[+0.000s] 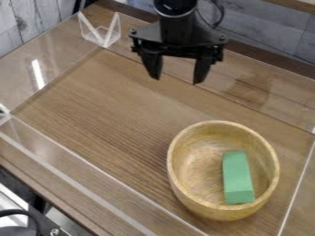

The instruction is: Put green object into wooden bowl

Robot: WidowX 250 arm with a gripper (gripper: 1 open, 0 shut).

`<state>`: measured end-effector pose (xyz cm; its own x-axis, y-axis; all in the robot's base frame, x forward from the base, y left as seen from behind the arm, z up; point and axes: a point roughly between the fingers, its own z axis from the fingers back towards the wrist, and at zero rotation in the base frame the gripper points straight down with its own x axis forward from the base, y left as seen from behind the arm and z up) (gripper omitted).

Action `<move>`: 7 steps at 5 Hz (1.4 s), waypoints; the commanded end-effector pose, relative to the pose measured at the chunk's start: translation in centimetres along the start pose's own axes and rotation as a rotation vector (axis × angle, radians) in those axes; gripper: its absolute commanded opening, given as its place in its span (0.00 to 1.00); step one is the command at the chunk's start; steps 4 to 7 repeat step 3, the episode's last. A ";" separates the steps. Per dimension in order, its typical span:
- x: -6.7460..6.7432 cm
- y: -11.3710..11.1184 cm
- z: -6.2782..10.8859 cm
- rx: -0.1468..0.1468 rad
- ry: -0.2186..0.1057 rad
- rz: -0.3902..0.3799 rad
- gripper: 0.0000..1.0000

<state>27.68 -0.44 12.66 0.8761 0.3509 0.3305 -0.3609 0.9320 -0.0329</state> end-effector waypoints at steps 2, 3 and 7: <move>1.7 -1.1 -0.4 0.027 -0.039 0.144 1.00; 2.0 -1.5 -1.1 0.049 -0.032 0.202 1.00; 2.0 -1.5 -1.1 0.049 -0.032 0.202 1.00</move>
